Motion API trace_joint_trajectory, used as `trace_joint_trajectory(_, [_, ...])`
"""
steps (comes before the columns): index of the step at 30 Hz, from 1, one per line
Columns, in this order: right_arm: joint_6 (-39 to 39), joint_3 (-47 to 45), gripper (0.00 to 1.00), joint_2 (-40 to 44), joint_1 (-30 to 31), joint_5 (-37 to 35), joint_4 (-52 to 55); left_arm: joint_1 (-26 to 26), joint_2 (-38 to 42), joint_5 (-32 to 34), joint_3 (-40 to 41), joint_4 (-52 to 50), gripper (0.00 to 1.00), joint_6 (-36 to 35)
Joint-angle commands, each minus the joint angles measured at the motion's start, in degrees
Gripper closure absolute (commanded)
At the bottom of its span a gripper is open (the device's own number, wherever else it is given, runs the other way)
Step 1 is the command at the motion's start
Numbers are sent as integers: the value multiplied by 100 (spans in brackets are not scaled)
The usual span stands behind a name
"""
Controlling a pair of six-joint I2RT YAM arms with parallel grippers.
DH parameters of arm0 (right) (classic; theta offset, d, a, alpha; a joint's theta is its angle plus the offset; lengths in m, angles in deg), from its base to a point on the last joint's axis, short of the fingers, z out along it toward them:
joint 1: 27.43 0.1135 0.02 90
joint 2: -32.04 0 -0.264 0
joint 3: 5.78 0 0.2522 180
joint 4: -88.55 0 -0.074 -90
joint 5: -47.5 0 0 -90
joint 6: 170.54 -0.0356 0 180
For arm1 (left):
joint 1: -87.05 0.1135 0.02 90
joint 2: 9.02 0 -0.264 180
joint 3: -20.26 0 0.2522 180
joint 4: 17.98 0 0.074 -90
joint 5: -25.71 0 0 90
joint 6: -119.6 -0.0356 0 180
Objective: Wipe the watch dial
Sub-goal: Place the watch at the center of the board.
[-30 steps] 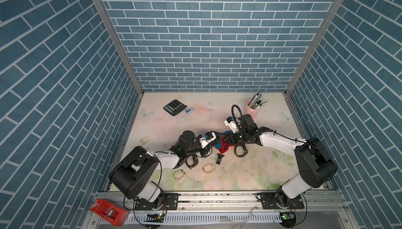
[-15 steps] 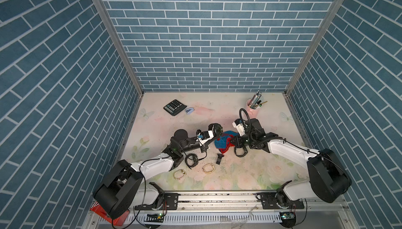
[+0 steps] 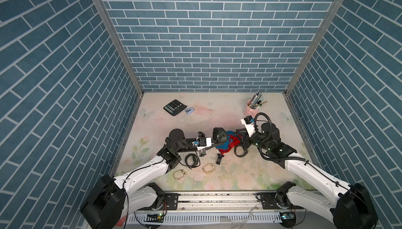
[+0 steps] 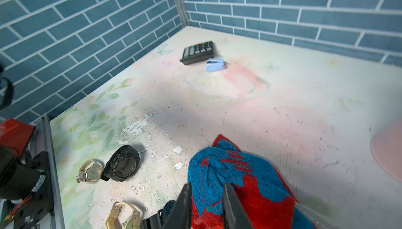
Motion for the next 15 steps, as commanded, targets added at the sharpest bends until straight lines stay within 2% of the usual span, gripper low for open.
trace_joint_trajectory(1, [960,-273,74,425,-1,710,-961,-168,93,-511,-169,-160,100,-76])
trace_joint_trajectory(5, [1057,-267,74,613,-1,1343,-1360,-370,240,-654,-323,-391,100,-116])
trace_joint_trajectory(9, [1082,-221,73,613,14,2429,-1935,-658,391,-752,-618,-1115,100,-508])
trace_joint_trajectory(11, [1075,-190,70,592,37,2863,-2203,-745,441,-802,-693,-1233,100,-535])
trace_joint_trajectory(15, [1092,-90,64,690,194,3004,-2268,-828,526,-996,-701,-1033,100,-462])
